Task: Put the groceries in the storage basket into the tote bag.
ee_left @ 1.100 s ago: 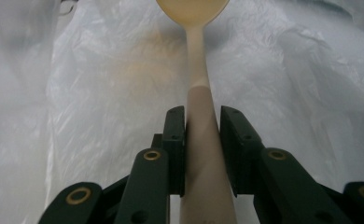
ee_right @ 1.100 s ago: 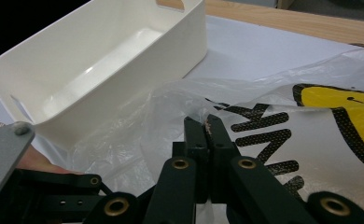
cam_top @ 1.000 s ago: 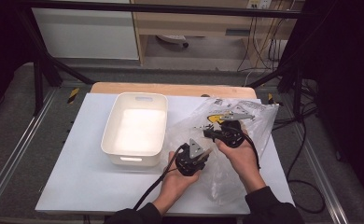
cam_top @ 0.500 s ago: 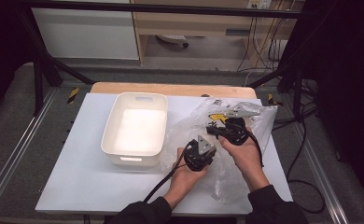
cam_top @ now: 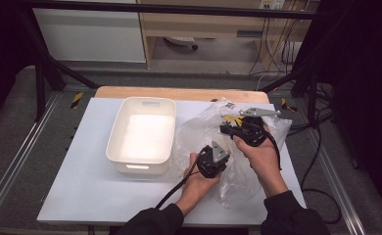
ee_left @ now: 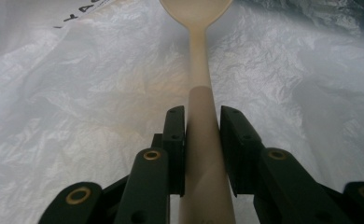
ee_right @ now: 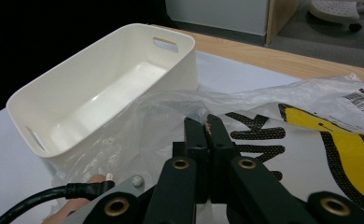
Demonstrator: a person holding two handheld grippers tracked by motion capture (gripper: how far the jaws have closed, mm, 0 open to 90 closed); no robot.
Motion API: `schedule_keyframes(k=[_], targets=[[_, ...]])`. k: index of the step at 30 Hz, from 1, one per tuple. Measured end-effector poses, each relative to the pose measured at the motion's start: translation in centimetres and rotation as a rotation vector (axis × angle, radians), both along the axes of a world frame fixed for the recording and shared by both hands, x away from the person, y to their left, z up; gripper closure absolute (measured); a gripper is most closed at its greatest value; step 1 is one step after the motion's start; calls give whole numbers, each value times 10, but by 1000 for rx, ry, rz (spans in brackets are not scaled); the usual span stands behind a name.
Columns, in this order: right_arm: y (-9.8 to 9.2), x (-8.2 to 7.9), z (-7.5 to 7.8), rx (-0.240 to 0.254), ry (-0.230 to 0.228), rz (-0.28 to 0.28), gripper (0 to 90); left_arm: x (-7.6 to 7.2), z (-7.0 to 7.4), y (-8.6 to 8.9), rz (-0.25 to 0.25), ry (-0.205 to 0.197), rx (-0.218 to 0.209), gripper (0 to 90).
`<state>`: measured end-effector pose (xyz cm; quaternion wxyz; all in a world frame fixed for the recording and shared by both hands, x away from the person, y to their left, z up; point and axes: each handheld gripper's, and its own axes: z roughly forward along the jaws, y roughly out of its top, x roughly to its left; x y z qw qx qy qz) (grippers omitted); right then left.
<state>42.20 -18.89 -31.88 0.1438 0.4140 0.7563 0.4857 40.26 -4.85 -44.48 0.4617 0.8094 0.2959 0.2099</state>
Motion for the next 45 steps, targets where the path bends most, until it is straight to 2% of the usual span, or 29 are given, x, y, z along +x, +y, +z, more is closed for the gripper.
schedule_keyframes(k=[7,10,13,17,19,22,26,28,31,32,34,38,45], targets=[[0,0,3,-1,-6,1,900,5,3,-5,4,-31,-15,722],[-2,-1,2,0,-4,-2,900,9,4,-10,-6,-16,-24,722],[-2,0,2,0,-2,-4,900,12,-1,-17,-3,-28,-7,722],[-2,-1,0,-4,-2,2,900,15,-9,-21,-5,-24,4,722],[-2,-1,-1,-1,6,3,900,17,-11,-21,-5,-5,24,721],[-2,0,-4,-3,8,3,900,20,-11,-21,-2,9,27,721],[-4,0,-7,-5,17,-3,900,23,-12,-22,-17,70,47,719],[-5,1,-8,-7,20,-7,900,25,-12,-21,-16,83,33,718],[-5,1,-10,-10,23,-6,900,25,-12,-17,-16,135,-2,697],[-6,1,-10,-12,22,-7,900,23,-10,-15,-22,132,10,645],[-7,2,-10,-14,21,-8,900,15,-8,-12,-10,130,4,570],[-9,1,-13,-15,28,-15,900,-4,-1,3,-27,102,-14,518],[-9,-3,-28,-15,49,-14,900,-38,14,38,-67,116,-58,451]])
